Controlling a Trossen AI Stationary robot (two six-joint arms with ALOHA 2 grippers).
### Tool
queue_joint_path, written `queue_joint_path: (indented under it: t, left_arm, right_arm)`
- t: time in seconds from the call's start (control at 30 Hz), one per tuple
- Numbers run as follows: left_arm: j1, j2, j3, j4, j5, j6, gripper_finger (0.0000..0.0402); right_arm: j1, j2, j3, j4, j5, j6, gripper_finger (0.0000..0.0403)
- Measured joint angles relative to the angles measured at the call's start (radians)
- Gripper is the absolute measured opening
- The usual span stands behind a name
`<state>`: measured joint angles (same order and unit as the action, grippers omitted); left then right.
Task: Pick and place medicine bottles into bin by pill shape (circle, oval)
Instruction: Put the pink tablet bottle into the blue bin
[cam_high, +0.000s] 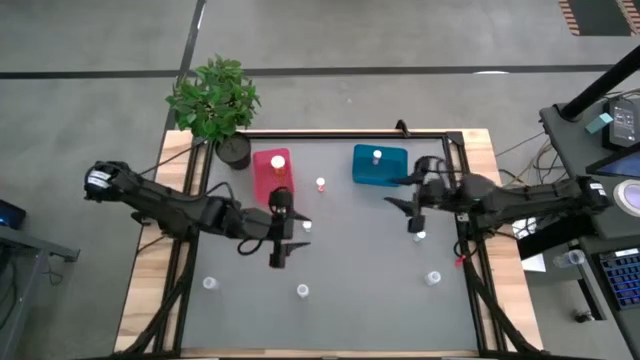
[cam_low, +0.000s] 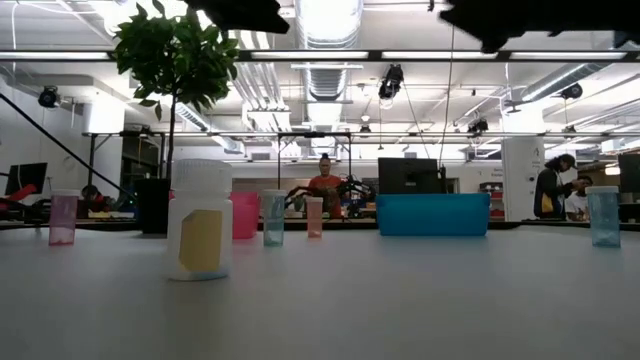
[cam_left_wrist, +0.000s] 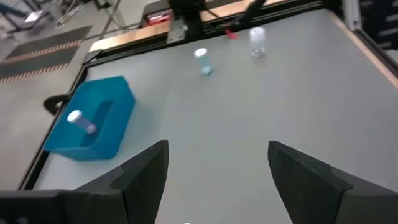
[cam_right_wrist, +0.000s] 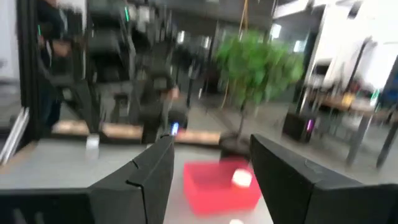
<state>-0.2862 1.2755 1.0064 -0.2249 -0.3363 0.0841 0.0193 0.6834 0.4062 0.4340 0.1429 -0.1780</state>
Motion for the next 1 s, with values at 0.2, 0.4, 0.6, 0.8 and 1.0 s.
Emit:
queue_joint_path:
  t: [0.2, 0.4, 0.6, 0.8, 1.0]
  left_arm:
    - [-0.023, -0.005, -0.034, 0.023, 0.003, 0.020, 0.0256]
    - [-0.023, -0.067, -0.157, 0.167, 0.014, 0.036, 0.0256]
    - [-0.023, -0.168, -0.258, 0.241, 0.014, 0.095, 0.0256]
    - [-0.016, -0.289, -0.329, 0.301, 0.001, 0.165, 0.0256]
    - [-0.007, -0.410, -0.402, 0.313, -0.120, 0.257, 0.0256]
  right_arm:
    - [0.000, 0.132, 0.146, -0.181, 0.000, 0.056, 0.0200]
    - [0.001, 0.254, 0.227, -0.293, 0.000, 0.077, 0.0200]
    - [0.000, 0.346, 0.265, -0.281, 0.015, 0.113, 0.0200]
    - [0.000, 0.439, 0.291, -0.279, 0.069, 0.135, 0.0200]
    - [0.000, 0.540, 0.363, -0.290, 0.118, 0.141, 0.0200]
